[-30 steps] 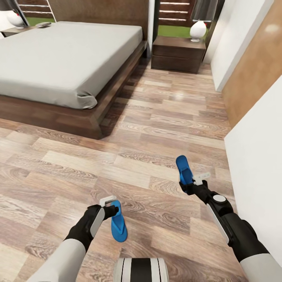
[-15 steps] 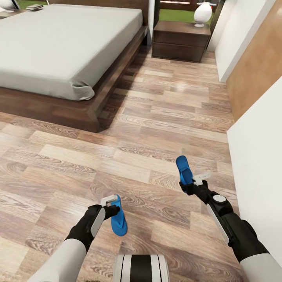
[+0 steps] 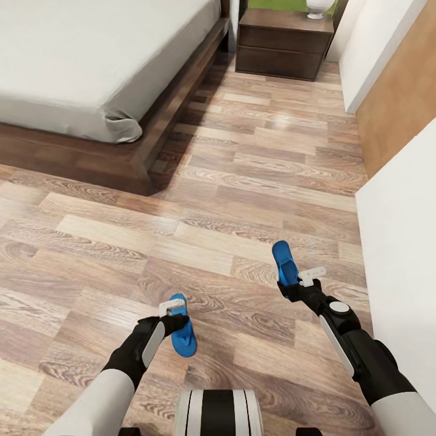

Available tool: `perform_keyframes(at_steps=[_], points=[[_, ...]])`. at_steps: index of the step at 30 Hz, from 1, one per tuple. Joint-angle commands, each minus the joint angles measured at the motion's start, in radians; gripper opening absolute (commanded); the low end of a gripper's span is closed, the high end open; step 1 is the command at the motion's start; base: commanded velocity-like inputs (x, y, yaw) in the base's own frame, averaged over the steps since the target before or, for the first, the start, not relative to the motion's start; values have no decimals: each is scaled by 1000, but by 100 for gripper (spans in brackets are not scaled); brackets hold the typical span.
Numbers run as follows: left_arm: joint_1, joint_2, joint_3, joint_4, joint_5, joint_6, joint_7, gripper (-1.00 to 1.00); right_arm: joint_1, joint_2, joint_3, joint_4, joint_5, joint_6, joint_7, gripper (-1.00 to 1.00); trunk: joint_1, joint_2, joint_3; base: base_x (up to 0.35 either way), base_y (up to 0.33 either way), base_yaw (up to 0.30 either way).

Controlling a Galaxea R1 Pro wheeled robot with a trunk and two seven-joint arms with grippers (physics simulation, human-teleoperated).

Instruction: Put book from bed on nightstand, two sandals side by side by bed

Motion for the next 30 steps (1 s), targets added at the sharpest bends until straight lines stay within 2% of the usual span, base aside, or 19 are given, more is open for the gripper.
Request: perform_keyframes(at_steps=[1,4,8,23,30], points=[[0,-1,0,-2,11,-18,6,100,0,-1,1,-1,-8,5,-2,-100,0,0,-1,0,0,0],[0,-1,-15,-2,11,-49,7,100,0,-1,1,-1,-9,5,-2,-100,0,0,-1,0,0,0],[0,0,-22,-3,12,-58,8,100,0,-1,1,-1,-9,5,-2,-100,0,0,-1,0,0,0],[0,1,-32,-3,12,-62,8,100,0,-1,0,-2,-9,5,-2,-100,0,0,-1,0,0,0],[0,4,-33,-2,10,-62,8,100,0,-1,0,-2,-8,5,-2,-100,0,0,-1,126,-90,0]])
